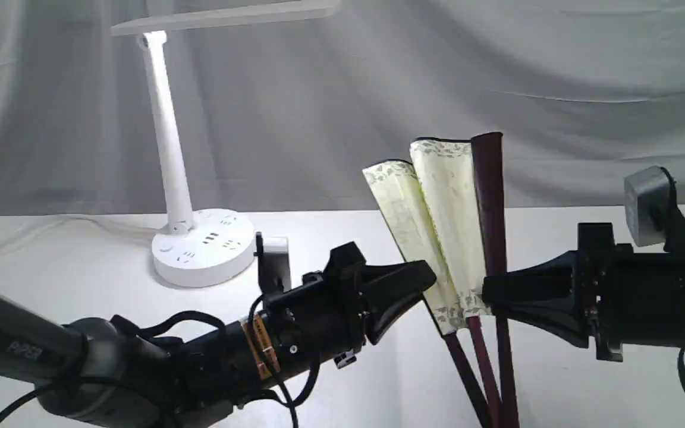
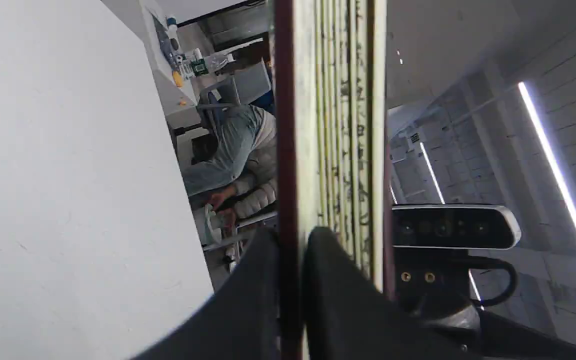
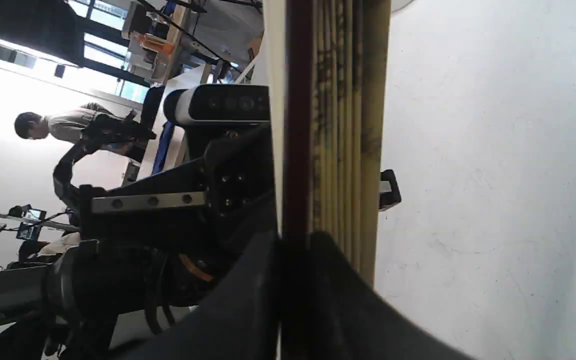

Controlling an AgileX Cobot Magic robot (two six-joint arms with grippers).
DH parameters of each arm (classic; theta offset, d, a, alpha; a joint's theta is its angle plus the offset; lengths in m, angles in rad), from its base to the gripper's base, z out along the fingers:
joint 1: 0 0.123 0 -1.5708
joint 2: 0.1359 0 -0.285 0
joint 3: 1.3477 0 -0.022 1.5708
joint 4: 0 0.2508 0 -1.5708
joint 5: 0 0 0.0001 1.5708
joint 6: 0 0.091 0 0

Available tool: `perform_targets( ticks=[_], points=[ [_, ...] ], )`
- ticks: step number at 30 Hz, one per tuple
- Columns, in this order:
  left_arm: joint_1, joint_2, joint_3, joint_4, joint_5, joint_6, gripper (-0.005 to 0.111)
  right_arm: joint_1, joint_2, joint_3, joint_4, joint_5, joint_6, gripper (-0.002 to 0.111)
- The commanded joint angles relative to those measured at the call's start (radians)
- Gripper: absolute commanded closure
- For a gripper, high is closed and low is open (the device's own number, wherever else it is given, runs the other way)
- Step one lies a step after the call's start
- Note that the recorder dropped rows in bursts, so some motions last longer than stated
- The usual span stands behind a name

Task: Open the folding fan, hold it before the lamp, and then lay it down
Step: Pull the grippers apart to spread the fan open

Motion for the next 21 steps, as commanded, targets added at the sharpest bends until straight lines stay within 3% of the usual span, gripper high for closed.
perform_targets(
  ticks=[1, 21],
  points=[
    [-0.006, 0.002, -0.003, -0.003, 0.009, 0.003, 0.107, -0.004, -0.007, 0.001, 0.045, 0.025, -0.027, 0.108],
    [-0.006, 0.002, -0.003, -0.194, 0.009, -0.052, 0.107, -0.006, -0.005, 0.001, 0.149, -0.049, -0.111, 0.108]
  ],
)
